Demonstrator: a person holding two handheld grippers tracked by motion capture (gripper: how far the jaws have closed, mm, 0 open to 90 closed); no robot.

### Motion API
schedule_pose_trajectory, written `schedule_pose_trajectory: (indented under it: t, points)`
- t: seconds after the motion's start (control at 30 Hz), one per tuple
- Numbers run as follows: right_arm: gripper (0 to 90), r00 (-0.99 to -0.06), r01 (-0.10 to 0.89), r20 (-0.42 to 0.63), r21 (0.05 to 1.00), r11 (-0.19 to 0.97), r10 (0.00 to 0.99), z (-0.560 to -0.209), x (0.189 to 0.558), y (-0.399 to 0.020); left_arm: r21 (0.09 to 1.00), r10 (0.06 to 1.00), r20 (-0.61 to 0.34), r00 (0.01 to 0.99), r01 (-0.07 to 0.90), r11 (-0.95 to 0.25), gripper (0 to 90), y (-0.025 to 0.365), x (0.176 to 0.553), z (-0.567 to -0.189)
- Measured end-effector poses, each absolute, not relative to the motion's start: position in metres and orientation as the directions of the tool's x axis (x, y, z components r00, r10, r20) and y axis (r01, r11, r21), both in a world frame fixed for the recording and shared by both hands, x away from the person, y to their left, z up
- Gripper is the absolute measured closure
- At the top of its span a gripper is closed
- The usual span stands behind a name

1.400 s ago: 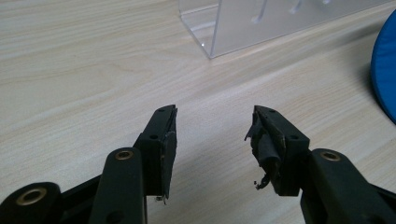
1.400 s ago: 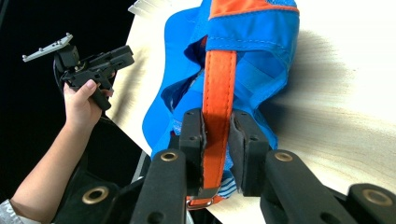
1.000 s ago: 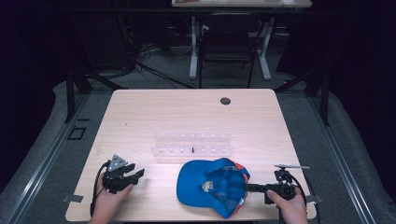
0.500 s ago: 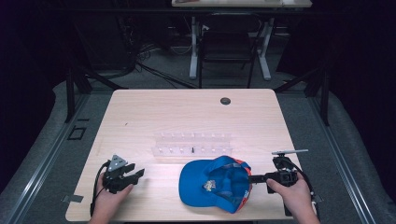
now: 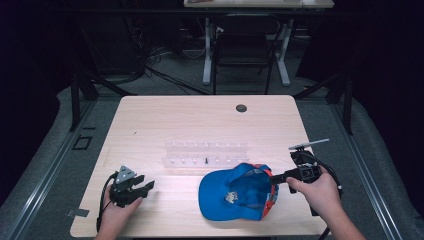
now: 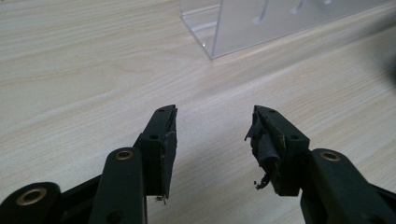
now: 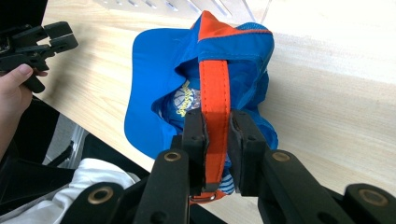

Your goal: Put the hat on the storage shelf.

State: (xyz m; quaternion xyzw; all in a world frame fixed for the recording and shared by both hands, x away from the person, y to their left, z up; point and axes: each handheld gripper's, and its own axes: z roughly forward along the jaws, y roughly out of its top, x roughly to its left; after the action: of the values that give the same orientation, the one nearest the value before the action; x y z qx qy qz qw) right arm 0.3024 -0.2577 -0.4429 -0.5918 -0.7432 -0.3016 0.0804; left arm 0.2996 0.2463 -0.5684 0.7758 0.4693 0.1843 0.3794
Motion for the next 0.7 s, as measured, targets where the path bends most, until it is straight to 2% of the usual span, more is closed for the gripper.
schedule_pose_trajectory:
  t: [0.27,0.7]
  points:
    - [77.7,-0.294,0.929,0.424,0.336,0.153,0.857,-0.420,0.311,-0.250,0.760,0.868,-0.071,0.491,0.590,-0.272,50.8,0.247,0.300,-0.568]
    - [77.8,-0.286,0.938,0.492,0.319,0.135,0.822,-0.386,0.320,-0.244,0.761,0.869,-0.070,0.491,0.590,-0.272,50.8,0.247,0.300,-0.568]
